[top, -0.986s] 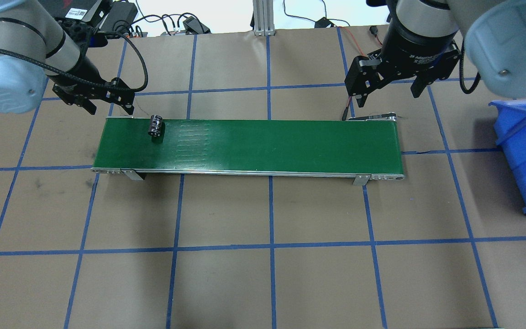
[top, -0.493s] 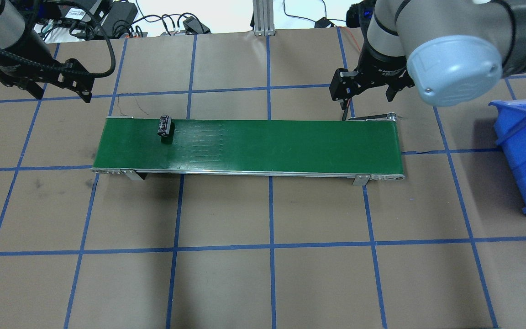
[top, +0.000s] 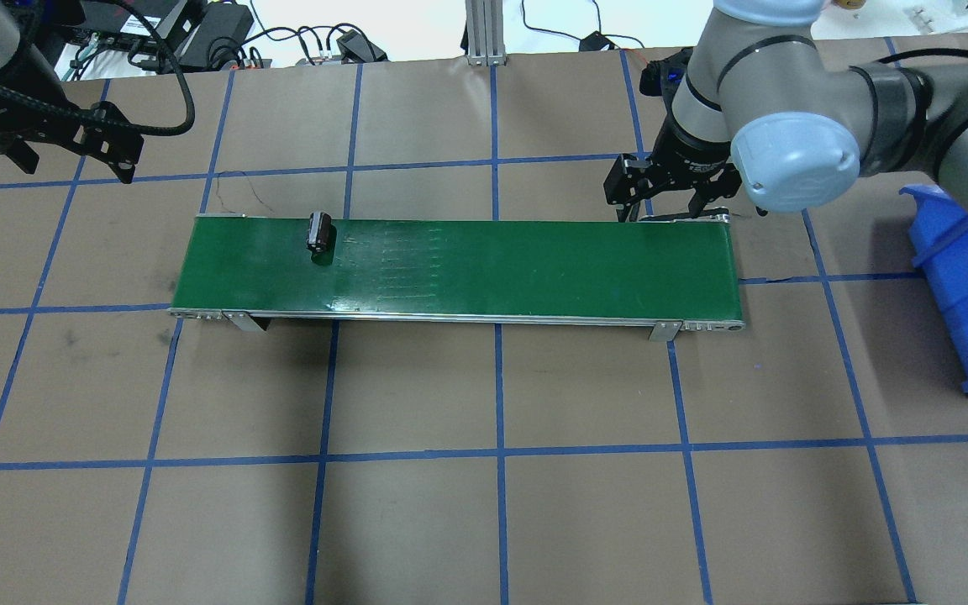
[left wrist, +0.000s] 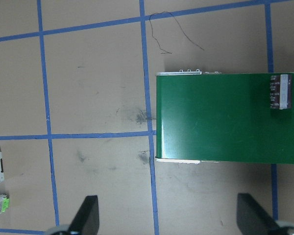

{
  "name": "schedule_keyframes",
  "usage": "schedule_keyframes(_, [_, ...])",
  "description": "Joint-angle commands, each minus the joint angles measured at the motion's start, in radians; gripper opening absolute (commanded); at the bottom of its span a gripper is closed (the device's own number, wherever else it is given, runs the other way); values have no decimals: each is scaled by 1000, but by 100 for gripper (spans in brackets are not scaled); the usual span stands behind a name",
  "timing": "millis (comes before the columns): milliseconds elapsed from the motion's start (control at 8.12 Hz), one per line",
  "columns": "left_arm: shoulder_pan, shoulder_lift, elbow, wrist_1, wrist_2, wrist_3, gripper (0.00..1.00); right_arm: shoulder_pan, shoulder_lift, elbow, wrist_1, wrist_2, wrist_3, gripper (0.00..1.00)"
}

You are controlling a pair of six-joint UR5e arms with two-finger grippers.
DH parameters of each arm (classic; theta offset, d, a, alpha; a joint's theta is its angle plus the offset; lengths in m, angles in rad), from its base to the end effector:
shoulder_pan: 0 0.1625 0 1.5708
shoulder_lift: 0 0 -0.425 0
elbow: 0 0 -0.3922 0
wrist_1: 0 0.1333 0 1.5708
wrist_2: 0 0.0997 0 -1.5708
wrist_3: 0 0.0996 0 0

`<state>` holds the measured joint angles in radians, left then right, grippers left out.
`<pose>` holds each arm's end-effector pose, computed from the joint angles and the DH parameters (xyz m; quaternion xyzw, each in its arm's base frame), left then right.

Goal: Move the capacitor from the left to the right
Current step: 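Lower the right gripper over the belt's far end while the capacitor rides toward it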

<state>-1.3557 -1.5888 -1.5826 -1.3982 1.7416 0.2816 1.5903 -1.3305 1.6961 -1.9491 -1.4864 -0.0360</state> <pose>-0.0043 -0.5254 0.4928 0.0270 0.9935 -0.0480 0.0999 0.1528 -0.5655 0.3371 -0.0280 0.9987 -0.0067 0.0421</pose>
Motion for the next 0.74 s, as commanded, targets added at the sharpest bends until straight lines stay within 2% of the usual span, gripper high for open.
schedule_keyframes(0, [0,1,3,22,7,2,100,-67,17,103,-134,78,-56,100])
schedule_keyframes(616, [12,33,-11,24,13,8,100,-66,47,99,-139,83,-48,100])
